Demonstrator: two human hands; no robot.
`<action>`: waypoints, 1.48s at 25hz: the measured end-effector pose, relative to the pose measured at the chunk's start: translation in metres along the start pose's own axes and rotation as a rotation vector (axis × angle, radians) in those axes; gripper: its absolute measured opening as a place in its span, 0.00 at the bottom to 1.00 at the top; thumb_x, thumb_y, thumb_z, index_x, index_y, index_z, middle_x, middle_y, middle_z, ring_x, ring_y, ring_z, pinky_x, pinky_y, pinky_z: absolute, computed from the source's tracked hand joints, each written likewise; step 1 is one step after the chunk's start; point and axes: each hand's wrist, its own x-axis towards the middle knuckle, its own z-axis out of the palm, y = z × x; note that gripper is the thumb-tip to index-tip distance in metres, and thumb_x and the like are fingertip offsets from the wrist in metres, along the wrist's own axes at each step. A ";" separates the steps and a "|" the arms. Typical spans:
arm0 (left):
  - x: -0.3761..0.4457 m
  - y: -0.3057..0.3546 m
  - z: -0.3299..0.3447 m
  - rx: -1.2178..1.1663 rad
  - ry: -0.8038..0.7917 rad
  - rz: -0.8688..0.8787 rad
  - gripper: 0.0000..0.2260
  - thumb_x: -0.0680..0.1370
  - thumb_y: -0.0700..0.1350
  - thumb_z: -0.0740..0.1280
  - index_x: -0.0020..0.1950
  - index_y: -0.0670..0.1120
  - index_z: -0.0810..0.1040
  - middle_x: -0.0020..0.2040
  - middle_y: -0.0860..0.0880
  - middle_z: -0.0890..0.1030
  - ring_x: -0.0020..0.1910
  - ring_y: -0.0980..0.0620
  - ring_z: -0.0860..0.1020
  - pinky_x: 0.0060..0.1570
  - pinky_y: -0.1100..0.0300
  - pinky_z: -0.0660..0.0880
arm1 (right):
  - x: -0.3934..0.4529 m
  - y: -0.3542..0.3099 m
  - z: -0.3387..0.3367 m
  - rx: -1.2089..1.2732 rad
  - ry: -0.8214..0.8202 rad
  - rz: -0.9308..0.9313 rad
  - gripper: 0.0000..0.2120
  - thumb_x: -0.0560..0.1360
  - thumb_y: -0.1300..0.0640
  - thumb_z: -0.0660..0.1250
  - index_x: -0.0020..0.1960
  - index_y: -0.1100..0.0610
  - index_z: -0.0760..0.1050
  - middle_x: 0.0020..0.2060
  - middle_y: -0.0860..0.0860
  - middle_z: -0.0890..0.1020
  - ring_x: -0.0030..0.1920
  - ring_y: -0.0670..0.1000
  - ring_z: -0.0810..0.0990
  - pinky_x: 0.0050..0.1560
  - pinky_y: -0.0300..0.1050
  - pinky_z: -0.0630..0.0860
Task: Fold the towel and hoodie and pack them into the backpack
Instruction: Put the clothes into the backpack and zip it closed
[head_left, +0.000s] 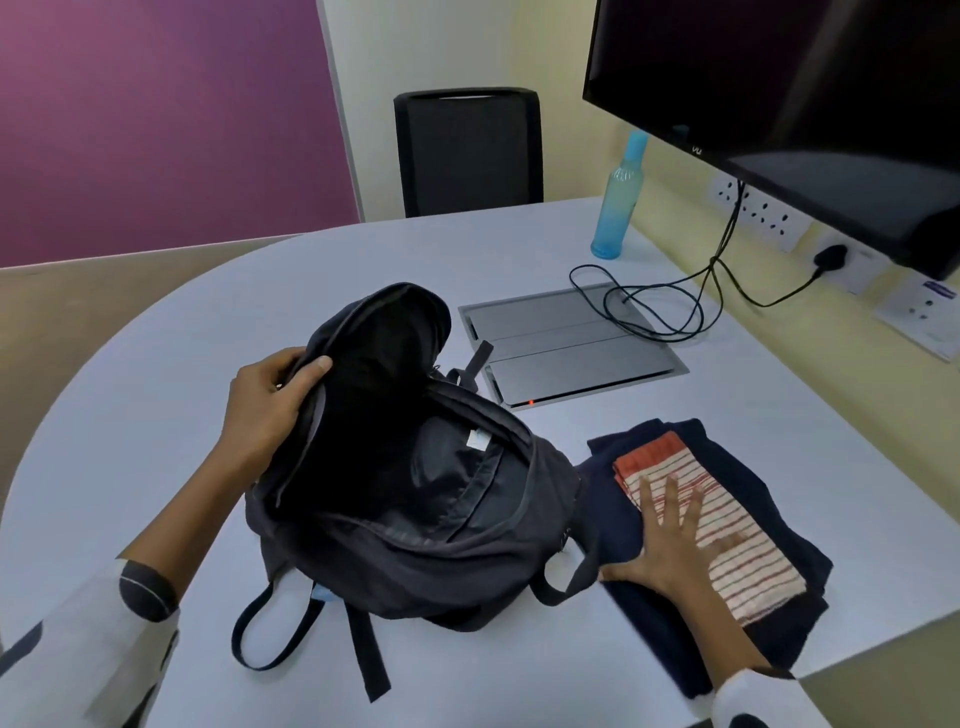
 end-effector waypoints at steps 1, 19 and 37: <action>-0.001 0.000 0.002 0.001 -0.001 -0.006 0.12 0.77 0.52 0.67 0.56 0.48 0.81 0.50 0.52 0.83 0.51 0.52 0.81 0.55 0.53 0.76 | 0.003 -0.004 -0.002 0.016 0.016 0.020 0.69 0.52 0.19 0.63 0.73 0.47 0.24 0.73 0.54 0.28 0.72 0.65 0.27 0.62 0.80 0.42; 0.012 -0.010 0.012 -0.050 0.028 -0.057 0.09 0.76 0.53 0.68 0.55 0.53 0.81 0.51 0.53 0.83 0.53 0.52 0.80 0.59 0.50 0.75 | 0.026 0.021 -0.031 -0.264 -0.157 -0.186 0.74 0.52 0.22 0.67 0.71 0.57 0.22 0.70 0.58 0.24 0.72 0.61 0.27 0.54 0.70 0.23; 0.013 -0.011 0.012 -0.053 0.019 -0.058 0.08 0.77 0.51 0.68 0.53 0.53 0.82 0.50 0.54 0.83 0.52 0.52 0.81 0.58 0.52 0.75 | 0.045 0.028 0.000 -0.158 0.171 -0.283 0.69 0.57 0.36 0.76 0.75 0.61 0.31 0.73 0.66 0.61 0.72 0.66 0.61 0.69 0.64 0.60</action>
